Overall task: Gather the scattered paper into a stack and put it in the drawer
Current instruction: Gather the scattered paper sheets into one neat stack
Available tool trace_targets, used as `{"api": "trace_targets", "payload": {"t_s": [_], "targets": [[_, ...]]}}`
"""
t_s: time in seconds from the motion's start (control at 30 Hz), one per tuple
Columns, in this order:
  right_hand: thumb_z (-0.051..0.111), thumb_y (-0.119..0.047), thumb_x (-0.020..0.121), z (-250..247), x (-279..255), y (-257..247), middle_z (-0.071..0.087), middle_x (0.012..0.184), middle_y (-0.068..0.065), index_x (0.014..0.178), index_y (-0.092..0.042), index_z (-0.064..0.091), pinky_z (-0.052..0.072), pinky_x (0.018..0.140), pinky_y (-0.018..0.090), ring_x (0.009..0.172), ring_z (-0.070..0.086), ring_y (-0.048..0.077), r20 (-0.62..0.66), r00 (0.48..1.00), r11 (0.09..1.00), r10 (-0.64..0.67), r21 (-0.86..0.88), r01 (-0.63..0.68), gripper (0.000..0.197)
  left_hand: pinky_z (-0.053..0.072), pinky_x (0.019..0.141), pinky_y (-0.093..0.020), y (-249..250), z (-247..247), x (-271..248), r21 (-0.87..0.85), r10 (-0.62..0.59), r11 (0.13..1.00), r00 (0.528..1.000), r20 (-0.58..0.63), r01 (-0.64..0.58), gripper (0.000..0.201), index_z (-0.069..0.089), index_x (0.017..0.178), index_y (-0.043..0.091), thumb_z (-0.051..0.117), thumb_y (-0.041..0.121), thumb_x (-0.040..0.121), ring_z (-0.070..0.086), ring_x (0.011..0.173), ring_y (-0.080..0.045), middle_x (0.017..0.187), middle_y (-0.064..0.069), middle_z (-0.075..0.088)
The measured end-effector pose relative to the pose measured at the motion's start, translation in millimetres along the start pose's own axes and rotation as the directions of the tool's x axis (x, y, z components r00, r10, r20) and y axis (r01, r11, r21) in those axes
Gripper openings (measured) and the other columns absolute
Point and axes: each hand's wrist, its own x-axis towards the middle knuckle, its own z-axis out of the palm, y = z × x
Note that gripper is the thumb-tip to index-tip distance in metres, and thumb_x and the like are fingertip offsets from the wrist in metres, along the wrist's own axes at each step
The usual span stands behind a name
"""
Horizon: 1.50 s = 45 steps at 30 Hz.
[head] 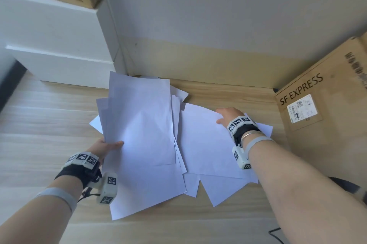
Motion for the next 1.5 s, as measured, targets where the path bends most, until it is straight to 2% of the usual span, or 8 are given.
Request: {"api": "trace_targets", "payload": {"t_s": [0.2,0.33,0.6,0.73,0.97,1.17,1.3,1.5], "targets": [[0.048,-0.018,0.095,-8.0,-20.1,35.1,0.056,0.135,0.011,0.134,-0.019,0.05,0.043,0.096,0.032,0.119,0.055,0.031,-0.137,0.976,0.935,0.168,0.337,-0.114,0.039,0.053,0.041,-0.027,9.3,-3.4,-5.9,0.031,0.018,0.999,0.999,-0.05,-0.017,0.001,0.059,0.087,0.0,0.058,-0.001,0.087,0.065,0.041,-0.018,0.05,-0.004,0.068],[0.048,-0.014,0.095,-8.5,-39.0,56.4,0.052,0.138,0.015,0.135,-0.01,0.049,0.041,0.099,0.033,0.123,0.051,0.032,-0.196,0.938,0.824,0.286,0.55,-0.137,0.04,0.05,0.06,-0.035,12.1,-3.2,-13.6,0.063,0.041,0.997,0.998,-0.045,-0.038,0.017,0.056,0.103,-0.004,0.059,0.0,0.086,0.059,0.063,-0.028,0.076,-0.017,0.062],[0.051,-0.009,0.092,-4.2,-56.6,77.5,0.063,0.108,0.012,0.109,-0.011,0.065,0.04,0.08,0.026,0.103,0.059,0.03,-0.272,0.875,0.608,0.401,0.793,-0.032,0.022,0.048,0.063,-0.036,6.4,1.5,-25.7,0.102,0.022,0.995,0.999,-0.039,-0.018,0.029,0.056,0.112,-0.009,0.061,0.0,0.085,0.058,0.064,-0.027,0.08,-0.017,0.059],[0.05,-0.011,0.092,7.0,-51.8,39.4,0.063,0.119,0.017,0.123,-0.004,0.058,0.038,0.077,0.024,0.091,0.053,0.019,-0.202,0.916,0.61,0.346,0.79,-0.056,0.033,0.046,0.081,-0.047,6.1,7.8,-30.5,0.131,0.007,0.991,0.999,-0.039,-0.002,0.037,0.054,0.118,-0.013,0.062,-0.001,0.083,0.057,0.075,-0.031,0.085,-0.019,0.06],[0.047,-0.02,0.093,48.0,-35.2,-43.2,0.056,0.133,0.015,0.133,-0.007,0.048,0.042,0.096,0.031,0.119,0.054,0.031,0.046,0.982,0.696,0.181,0.7,-0.161,0.042,0.044,0.097,-0.055,13.7,25.6,-36.4,0.093,0.031,0.995,0.999,0.028,-0.034,0.039,0.054,0.12,-0.007,0.064,0.002,0.083,0.058,0.099,-0.041,0.112,-0.027,0.06],[0.051,-0.031,0.092,64.3,-30.6,-74.7,0.054,0.112,0.011,0.135,-0.005,0.036,0.044,0.093,0.035,0.1,0.055,0.025,0.087,0.985,0.555,0.148,0.817,-0.155,0.053,0.056,0.072,-0.038,22.6,40.6,-36.0,0.062,0.062,0.996,0.994,0.088,-0.067,0.032,0.06,0.103,-0.003,0.066,-0.001,0.072,0.066,0.074,-0.03,0.077,-0.013,0.071],[0.063,-0.03,0.086,68.6,-32.4,-83.5,0.049,0.137,0.008,0.138,-0.006,0.035,0.039,0.108,0.038,0.124,0.051,0.025,0.054,0.995,0.548,0.079,0.832,-0.089,0.064,0.049,0.047,-0.022,26.2,53.2,-38.6,0.104,0.084,0.99,0.992,0.096,-0.094,0.022,0.055,0.075,0.002,0.043,-0.001,0.094,0.062,0.052,-0.019,0.053,-0.004,0.066],[0.054,-0.015,0.094,55.1,-33.5,-74.2,0.027,0.154,0.011,0.147,-0.003,0.024,0.024,0.115,0.031,0.143,0.028,0.023,-0.023,0.994,0.584,0.107,0.811,-0.044,0.063,0.048,0.089,-0.036,32.1,56.1,-43.8,-0.21,0.141,0.974,0.953,0.269,-0.084,0.056,0.058,0.113,0.02,0.044,0.063,0.08,0.063,0.097,-0.019,0.107,-0.001,0.067]]}}
